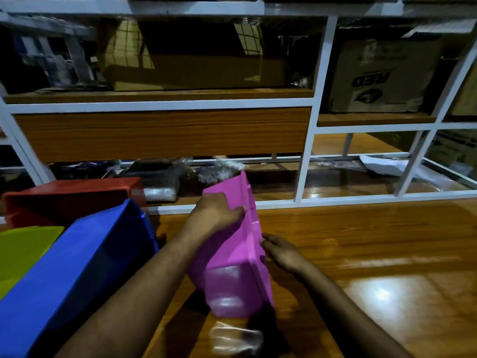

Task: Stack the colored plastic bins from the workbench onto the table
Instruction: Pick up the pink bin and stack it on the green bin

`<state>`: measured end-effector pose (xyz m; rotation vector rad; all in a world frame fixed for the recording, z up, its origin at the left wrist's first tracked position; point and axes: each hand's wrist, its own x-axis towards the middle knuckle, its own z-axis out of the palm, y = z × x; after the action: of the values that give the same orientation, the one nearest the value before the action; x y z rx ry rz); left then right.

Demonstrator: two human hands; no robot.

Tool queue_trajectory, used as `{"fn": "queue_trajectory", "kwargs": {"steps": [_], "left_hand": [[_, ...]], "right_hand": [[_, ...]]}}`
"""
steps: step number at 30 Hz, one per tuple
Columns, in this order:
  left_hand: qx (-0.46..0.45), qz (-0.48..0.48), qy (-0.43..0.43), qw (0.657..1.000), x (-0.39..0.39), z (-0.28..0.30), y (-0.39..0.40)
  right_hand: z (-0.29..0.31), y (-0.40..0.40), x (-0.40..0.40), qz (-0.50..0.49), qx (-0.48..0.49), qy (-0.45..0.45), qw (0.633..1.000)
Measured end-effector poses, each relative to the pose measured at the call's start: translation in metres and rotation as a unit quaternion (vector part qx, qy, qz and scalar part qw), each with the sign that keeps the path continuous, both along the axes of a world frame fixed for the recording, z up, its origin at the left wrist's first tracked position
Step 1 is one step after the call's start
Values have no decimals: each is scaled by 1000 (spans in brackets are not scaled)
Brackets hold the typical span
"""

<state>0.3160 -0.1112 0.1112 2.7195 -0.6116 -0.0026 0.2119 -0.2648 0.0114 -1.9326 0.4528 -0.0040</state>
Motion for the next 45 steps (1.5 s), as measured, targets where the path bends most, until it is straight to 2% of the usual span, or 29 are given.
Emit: {"fn": "queue_trajectory", "kwargs": {"steps": [5,8,11,16,22,25,29,31,33,36,38,41,45], "left_hand": [[-22,41,49,998,2,-5,15],[-47,31,96,994,7,2,29],[-81,28,82,993,10,6,44],[-136,45,68,987,7,-4,68],[-172,55,79,980,3,-51,81],[-187,63,88,976,-2,-71,79],[-184,87,99,974,3,-94,79],[-198,85,101,971,3,-97,77],[-199,68,76,975,2,-94,72],[-150,1,-38,988,4,-84,59],[-124,-53,-72,988,4,-78,47],[-87,-120,-61,987,-4,-72,26],[-20,-207,-119,971,-10,-70,0]], "right_hand": [[-25,-5,5,-29,-79,64,994],[-30,-5,12,-1,-58,49,997],[-42,-15,26,32,-73,26,996],[-25,-22,23,-32,-59,22,997],[-5,-36,16,-53,-104,-17,993],[2,-37,13,-41,-166,-31,985],[12,-39,19,-10,-217,-4,976],[20,-44,22,22,-279,11,960],[29,-49,24,54,-343,29,937],[40,-56,27,98,-411,35,906],[45,-59,28,120,-438,37,890],[50,-63,28,136,-442,43,885],[53,-60,25,164,-438,12,884]]}}
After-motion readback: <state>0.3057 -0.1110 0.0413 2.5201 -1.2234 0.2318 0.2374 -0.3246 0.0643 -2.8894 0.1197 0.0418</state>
